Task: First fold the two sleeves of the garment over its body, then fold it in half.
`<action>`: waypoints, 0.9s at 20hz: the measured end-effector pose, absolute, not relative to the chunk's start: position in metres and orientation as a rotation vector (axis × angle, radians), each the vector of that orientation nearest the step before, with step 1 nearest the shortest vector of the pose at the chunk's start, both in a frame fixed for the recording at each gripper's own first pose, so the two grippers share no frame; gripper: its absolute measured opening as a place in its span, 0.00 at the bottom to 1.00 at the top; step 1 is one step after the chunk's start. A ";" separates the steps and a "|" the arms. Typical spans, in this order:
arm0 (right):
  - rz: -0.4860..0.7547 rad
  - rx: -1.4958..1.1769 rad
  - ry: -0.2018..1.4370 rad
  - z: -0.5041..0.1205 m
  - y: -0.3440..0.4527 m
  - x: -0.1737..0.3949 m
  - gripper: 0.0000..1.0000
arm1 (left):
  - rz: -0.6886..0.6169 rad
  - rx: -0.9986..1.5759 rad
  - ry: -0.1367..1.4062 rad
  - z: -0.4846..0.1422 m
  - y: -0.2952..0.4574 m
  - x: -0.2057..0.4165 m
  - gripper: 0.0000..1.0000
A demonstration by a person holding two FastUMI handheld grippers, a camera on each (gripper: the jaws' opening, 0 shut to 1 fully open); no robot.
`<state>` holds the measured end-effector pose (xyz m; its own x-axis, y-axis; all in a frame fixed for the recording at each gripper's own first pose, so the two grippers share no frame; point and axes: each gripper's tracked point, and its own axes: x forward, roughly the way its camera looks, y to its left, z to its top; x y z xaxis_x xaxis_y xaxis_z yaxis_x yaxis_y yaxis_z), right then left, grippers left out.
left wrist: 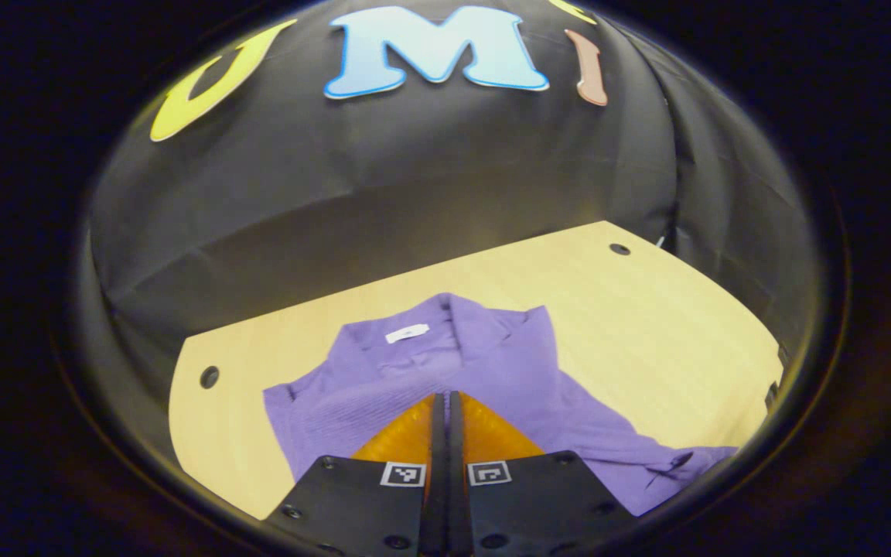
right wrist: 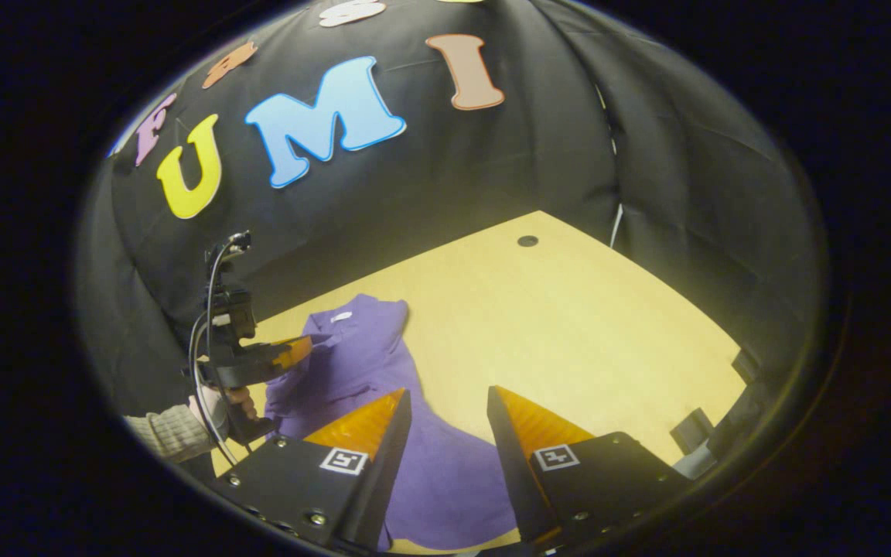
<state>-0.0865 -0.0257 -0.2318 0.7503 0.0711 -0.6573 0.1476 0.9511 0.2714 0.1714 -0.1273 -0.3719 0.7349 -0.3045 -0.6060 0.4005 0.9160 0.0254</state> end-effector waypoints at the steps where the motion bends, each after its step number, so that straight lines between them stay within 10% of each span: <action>1: -0.055 0.319 0.726 -0.233 -0.033 -0.089 0.64 | -0.410 0.158 0.642 -0.375 -0.142 0.169 0.07; 14: -0.083 0.327 0.762 -0.243 -0.082 -0.094 0.64 | -0.426 0.132 0.773 -0.421 -0.206 0.154 0.06; 16: -0.064 0.325 0.769 -0.246 -0.079 -0.091 0.64 | -0.441 0.097 0.802 -0.424 -0.209 0.146 0.13; 18: -0.044 0.321 0.776 -0.249 -0.075 -0.089 0.64 | -0.451 0.070 0.796 -0.419 -0.212 0.145 0.43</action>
<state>-0.0889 -0.0752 -0.2490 0.7150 0.0788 -0.6946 0.1563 0.9505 0.2687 0.1452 -0.2120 -0.4195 0.6103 -0.3646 -0.7033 0.4164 0.9029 -0.1068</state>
